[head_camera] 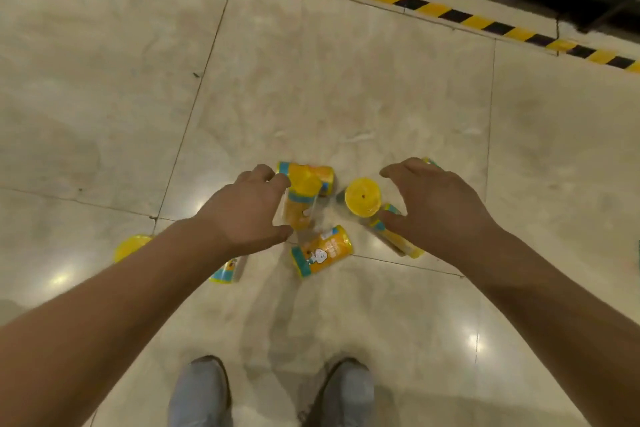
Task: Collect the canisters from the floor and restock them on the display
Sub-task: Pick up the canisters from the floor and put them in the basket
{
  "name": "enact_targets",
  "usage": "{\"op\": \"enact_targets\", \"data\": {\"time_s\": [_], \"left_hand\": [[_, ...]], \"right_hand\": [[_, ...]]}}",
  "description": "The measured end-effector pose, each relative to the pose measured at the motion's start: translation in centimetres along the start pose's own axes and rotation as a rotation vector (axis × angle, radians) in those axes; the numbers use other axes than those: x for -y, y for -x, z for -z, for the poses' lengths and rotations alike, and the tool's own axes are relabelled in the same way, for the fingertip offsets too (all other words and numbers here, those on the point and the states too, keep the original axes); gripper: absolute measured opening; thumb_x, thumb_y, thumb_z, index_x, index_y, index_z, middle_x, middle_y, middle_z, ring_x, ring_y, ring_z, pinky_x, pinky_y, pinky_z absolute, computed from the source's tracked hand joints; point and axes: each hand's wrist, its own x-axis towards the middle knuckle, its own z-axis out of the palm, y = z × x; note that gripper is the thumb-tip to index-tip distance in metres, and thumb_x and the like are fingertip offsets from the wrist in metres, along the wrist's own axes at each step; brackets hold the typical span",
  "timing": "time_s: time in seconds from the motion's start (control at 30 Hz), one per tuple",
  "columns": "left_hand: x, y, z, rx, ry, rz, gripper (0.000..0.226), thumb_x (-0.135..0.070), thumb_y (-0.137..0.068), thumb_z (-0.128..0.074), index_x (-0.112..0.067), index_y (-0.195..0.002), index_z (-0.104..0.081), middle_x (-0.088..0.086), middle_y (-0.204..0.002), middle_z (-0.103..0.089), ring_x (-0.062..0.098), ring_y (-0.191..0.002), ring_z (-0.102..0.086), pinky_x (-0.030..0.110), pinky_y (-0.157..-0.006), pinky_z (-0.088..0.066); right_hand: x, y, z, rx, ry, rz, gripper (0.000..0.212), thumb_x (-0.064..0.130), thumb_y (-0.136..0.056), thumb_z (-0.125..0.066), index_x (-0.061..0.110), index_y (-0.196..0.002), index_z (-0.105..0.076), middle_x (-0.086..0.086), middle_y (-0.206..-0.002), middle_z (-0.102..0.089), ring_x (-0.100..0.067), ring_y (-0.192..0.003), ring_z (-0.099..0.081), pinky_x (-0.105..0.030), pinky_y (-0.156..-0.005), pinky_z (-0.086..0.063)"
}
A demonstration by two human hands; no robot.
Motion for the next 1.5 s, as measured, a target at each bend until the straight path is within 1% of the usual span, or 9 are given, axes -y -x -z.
{"op": "enact_targets", "data": {"time_s": [0.27,0.4,0.53,0.67,0.83,1.0,1.23,1.4,1.5], "left_hand": [[0.3,-11.9,-7.1,-0.015,0.001,0.016,0.090,-0.051,-0.087,-0.070,-0.032,-0.158,-0.018,0.008,-0.153,-0.026,0.033,-0.137,-0.037,0.047,-0.101,-0.047],[-0.1,-14.5,-9.5,0.009,-0.017,0.045,0.083,-0.049,-0.084,-0.075,-0.029,-0.151,-0.031,0.008,-0.140,-0.036,0.032,-0.131,-0.039,0.045,-0.093,-0.049],[0.4,-14.3,-10.3,-0.073,0.110,0.024,0.074,-0.034,-0.074,-0.085,-0.020,-0.137,-0.049,0.008,-0.127,-0.044,0.032,-0.115,-0.050,0.046,-0.085,-0.052],[0.8,-12.1,-8.9,-0.203,0.199,-0.026,0.069,-0.030,-0.070,-0.087,-0.026,-0.130,-0.054,0.000,-0.122,-0.046,0.026,-0.112,-0.051,0.041,-0.085,-0.051],[1.5,-8.4,-6.5,-0.354,0.264,-0.103,0.066,-0.030,-0.071,-0.088,-0.031,-0.128,-0.055,-0.011,-0.124,-0.044,0.019,-0.116,-0.049,0.039,-0.084,-0.053],[2.7,-6.2,-4.2,-0.409,0.242,-0.130,0.065,-0.033,-0.072,-0.089,-0.034,-0.127,-0.055,-0.015,-0.121,-0.043,0.015,-0.113,-0.050,0.035,-0.082,-0.052],[1.7,-0.5,2.7,-0.452,0.245,-0.087,0.066,-0.032,-0.071,-0.089,-0.033,-0.128,-0.055,-0.019,-0.119,-0.039,0.004,-0.107,-0.043,0.023,-0.079,-0.042],[-1.5,5.8,11.9,-0.480,0.259,-0.066,0.075,-0.033,-0.069,-0.090,-0.034,-0.135,-0.053,-0.020,-0.121,-0.038,0.006,-0.109,-0.044,0.027,-0.081,-0.042],[-3.6,10.4,19.2,-0.511,0.280,-0.060,0.080,-0.035,-0.068,-0.090,-0.034,-0.138,-0.050,-0.022,-0.124,-0.040,0.002,-0.107,-0.042,0.015,-0.078,-0.038]], "right_hand": [[-4.0,-5.8,-8.0,0.017,-0.035,-0.029,0.059,0.045,-0.089,-0.066,0.022,-0.141,-0.048,-0.002,-0.136,-0.053,-0.026,-0.119,-0.056,-0.043,-0.096,-0.046],[-5.2,-7.0,-10.1,0.030,-0.069,-0.052,0.062,0.046,-0.087,-0.069,0.022,-0.141,-0.048,-0.002,-0.135,-0.052,-0.026,-0.119,-0.055,-0.044,-0.097,-0.045],[-5.4,-7.0,-11.4,0.039,-0.095,-0.049,0.065,0.048,-0.086,-0.070,0.021,-0.140,-0.048,-0.003,-0.134,-0.053,-0.027,-0.120,-0.055,-0.043,-0.096,-0.046],[-4.8,-7.2,-12.4,0.028,-0.123,-0.023,0.074,0.052,-0.080,-0.073,0.020,-0.141,-0.046,-0.004,-0.132,-0.053,-0.030,-0.116,-0.057,-0.041,-0.091,-0.048],[-3.0,-9.3,-14.5,0.121,-0.082,-0.017,0.109,0.058,-0.077,-0.076,0.023,-0.158,-0.014,-0.006,-0.147,-0.036,-0.029,-0.124,-0.049,-0.040,-0.097,-0.045],[-2.2,-10.5,-15.3,0.132,-0.130,-0.073,0.094,0.045,-0.077,-0.079,0.023,-0.151,-0.025,-0.007,-0.139,-0.041,-0.030,-0.118,-0.053,-0.037,-0.080,-0.048],[-1.4,-5.5,-7.4,0.078,-0.134,-0.060,0.093,0.047,-0.075,-0.078,0.029,-0.151,-0.029,-0.002,-0.138,-0.046,-0.028,-0.111,-0.058,-0.032,-0.070,-0.041],[0.0,0.4,5.5,-0.019,-0.254,-0.078,0.093,0.049,-0.076,-0.078,0.034,-0.152,-0.028,0.005,-0.143,-0.043,-0.022,-0.119,-0.056,-0.033,-0.079,-0.044],[1.4,4.6,14.7,-0.095,-0.313,-0.098,0.096,0.051,-0.074,-0.079,0.036,-0.153,-0.026,0.007,-0.145,-0.042,-0.021,-0.122,-0.055,-0.033,-0.086,-0.046]]}}
